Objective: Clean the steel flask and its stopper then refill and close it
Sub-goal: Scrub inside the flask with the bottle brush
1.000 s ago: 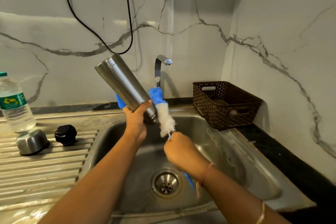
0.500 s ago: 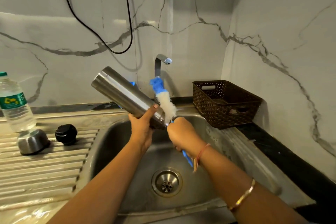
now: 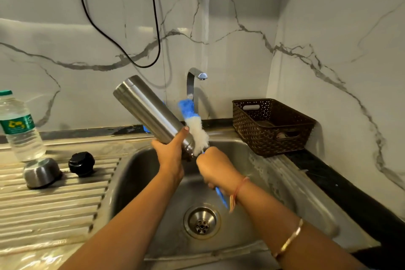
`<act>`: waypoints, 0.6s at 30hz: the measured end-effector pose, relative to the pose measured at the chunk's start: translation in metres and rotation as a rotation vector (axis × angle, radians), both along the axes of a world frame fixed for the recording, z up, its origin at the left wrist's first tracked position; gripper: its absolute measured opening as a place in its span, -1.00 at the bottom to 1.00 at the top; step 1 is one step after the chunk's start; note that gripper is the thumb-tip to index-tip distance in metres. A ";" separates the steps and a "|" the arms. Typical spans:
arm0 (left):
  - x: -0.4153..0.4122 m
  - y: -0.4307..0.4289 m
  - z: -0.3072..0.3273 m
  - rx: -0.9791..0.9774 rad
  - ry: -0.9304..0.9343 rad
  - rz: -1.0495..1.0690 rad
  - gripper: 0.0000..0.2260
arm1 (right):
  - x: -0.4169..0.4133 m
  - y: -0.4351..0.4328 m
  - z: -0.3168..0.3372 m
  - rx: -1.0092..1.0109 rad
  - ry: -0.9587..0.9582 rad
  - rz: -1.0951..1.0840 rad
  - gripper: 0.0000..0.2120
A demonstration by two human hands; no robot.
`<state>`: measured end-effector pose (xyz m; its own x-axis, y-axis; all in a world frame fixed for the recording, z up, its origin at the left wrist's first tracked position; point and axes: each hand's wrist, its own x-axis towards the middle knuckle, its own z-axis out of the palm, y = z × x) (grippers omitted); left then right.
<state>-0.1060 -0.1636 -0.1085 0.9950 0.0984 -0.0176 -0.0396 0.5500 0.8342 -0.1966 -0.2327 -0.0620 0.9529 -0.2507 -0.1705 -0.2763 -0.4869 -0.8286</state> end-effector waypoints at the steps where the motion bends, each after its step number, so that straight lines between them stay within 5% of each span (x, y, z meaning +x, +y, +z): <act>1: -0.001 0.000 -0.004 0.026 -0.007 -0.026 -0.52 | 0.003 -0.003 0.003 0.042 0.038 -0.010 -0.87; 7: 0.012 0.009 0.001 0.091 -0.034 -0.050 -0.33 | -0.017 0.002 -0.003 -0.184 0.000 0.115 -0.82; 12: 0.013 0.011 0.006 0.062 -0.053 -0.160 -0.58 | -0.006 -0.010 -0.006 -0.125 0.004 0.024 -0.76; 18: 0.008 0.010 0.007 0.022 -0.002 -0.150 -0.34 | -0.011 -0.007 -0.001 -0.170 0.008 0.048 -0.92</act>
